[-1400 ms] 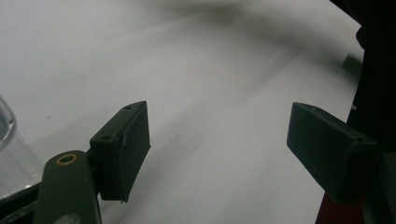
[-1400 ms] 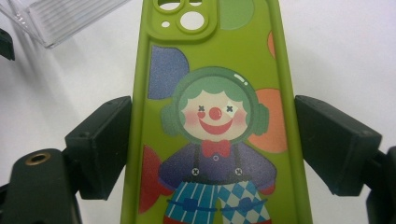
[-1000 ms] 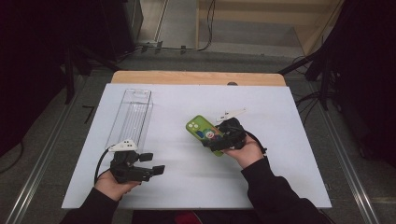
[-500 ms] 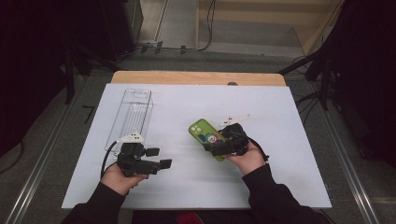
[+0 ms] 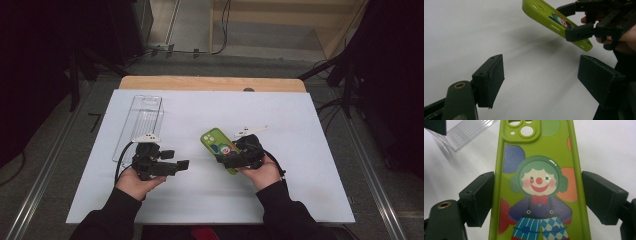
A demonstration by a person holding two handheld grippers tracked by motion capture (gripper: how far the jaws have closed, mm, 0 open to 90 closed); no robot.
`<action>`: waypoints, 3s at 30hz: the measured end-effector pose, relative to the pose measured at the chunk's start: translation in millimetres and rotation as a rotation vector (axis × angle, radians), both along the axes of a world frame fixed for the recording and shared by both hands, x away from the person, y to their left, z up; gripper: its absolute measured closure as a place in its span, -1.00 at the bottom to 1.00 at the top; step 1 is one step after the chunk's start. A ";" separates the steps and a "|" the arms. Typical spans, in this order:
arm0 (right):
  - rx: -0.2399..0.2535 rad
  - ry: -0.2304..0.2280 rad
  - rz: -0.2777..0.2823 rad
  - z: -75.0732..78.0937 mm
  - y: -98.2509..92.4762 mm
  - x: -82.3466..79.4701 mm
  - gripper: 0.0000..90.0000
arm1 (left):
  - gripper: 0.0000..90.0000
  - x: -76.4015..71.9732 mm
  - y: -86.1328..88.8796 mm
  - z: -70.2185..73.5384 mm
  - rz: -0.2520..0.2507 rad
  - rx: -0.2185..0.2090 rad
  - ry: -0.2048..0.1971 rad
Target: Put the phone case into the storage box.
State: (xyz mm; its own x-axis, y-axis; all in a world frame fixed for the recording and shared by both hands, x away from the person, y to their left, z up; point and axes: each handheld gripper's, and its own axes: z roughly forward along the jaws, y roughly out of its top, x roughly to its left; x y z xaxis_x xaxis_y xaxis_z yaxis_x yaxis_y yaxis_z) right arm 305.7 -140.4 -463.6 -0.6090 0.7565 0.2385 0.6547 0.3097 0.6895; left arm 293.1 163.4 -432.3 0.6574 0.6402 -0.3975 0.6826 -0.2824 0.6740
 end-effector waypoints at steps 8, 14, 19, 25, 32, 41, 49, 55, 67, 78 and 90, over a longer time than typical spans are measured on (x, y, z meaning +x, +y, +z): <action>0.027 -0.003 -0.032 -0.6 9.4 0.8 -0.68 | -0.50 9.8 -3.3 3.3 0.030 0.000 0.007; 0.055 0.005 -0.070 -2.7 12.1 1.7 -0.68 | -0.50 16.3 -6.5 5.8 0.047 0.011 -0.004; 0.088 0.009 -0.096 -5.2 13.7 0.9 -0.68 | -0.50 21.1 -11.8 5.5 0.056 0.027 -0.004; 0.121 0.011 -0.116 -10.2 16.3 -2.8 -0.68 | -0.50 28.0 -18.3 8.3 0.061 0.018 0.005; 0.156 0.006 -0.123 -13.8 19.3 -9.2 -0.68 | -0.49 35.9 -25.1 9.5 0.065 0.008 0.022; 0.195 -0.010 -0.142 -18.2 25.9 -15.0 -0.68 | -0.49 46.5 -32.9 5.4 0.084 -0.002 0.050; 0.222 -0.008 -0.156 -25.2 29.7 -15.9 -0.68 | -0.49 54.7 -37.2 5.4 0.116 0.008 0.053; 0.241 -0.014 -0.168 -26.3 31.3 -16.9 -0.68 | -0.46 58.7 -41.7 5.1 0.137 0.020 0.051; 0.254 -0.042 -0.173 -26.2 35.0 -17.3 -0.68 | -0.36 66.3 -50.0 1.9 0.168 0.009 0.078; 0.301 -0.045 -0.182 -27.5 39.4 -17.6 -0.68 | -0.16 67.7 -52.2 0.0 0.195 -0.028 0.095; 0.372 -0.067 -0.203 -30.4 43.2 -19.9 -0.68 | 0.22 66.4 -51.0 0.8 0.199 -0.083 0.094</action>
State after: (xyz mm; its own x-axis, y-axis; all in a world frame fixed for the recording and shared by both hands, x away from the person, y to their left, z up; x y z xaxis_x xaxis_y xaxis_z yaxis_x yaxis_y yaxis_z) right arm 285.8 -97.1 -494.0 -0.4797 0.7327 0.4827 0.6265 -0.0991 0.7731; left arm 359.5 112.4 -431.4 0.4789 0.7161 -0.5077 0.7800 -0.0818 0.6204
